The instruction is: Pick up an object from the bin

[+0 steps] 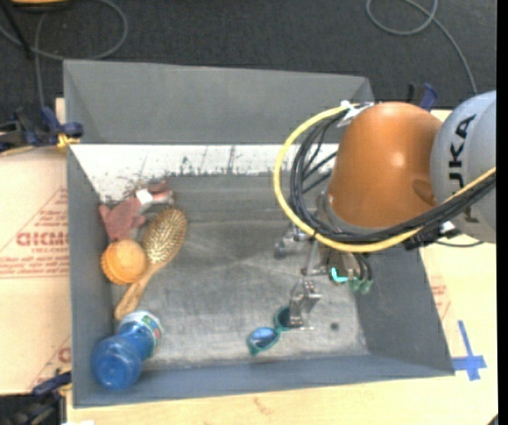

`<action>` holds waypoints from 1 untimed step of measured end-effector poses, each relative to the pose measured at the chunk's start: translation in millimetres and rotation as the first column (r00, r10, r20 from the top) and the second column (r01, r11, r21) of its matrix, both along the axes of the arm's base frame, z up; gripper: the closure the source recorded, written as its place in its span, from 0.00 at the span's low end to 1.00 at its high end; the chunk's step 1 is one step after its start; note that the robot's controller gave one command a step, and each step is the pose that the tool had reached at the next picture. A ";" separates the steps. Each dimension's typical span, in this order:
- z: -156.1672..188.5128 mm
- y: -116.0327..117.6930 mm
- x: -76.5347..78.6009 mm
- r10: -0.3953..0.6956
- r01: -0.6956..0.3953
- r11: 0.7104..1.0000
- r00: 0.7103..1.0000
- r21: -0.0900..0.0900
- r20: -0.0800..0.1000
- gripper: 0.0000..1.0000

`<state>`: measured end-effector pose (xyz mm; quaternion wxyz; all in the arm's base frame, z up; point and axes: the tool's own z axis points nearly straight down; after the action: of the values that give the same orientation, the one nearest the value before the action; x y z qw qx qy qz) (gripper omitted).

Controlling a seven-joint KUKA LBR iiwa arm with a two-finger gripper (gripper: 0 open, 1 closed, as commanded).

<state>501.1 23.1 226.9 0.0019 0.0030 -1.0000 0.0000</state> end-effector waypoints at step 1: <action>2.8 0.0 0.7 -0.001 0.001 1.000 1.000 0.000 0.005 0.00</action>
Offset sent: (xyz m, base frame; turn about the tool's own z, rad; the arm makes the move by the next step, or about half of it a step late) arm 0.0077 -0.0254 -0.1569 -0.2552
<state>501.8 23.2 229.7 -0.0008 0.0027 -1.0000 -0.0003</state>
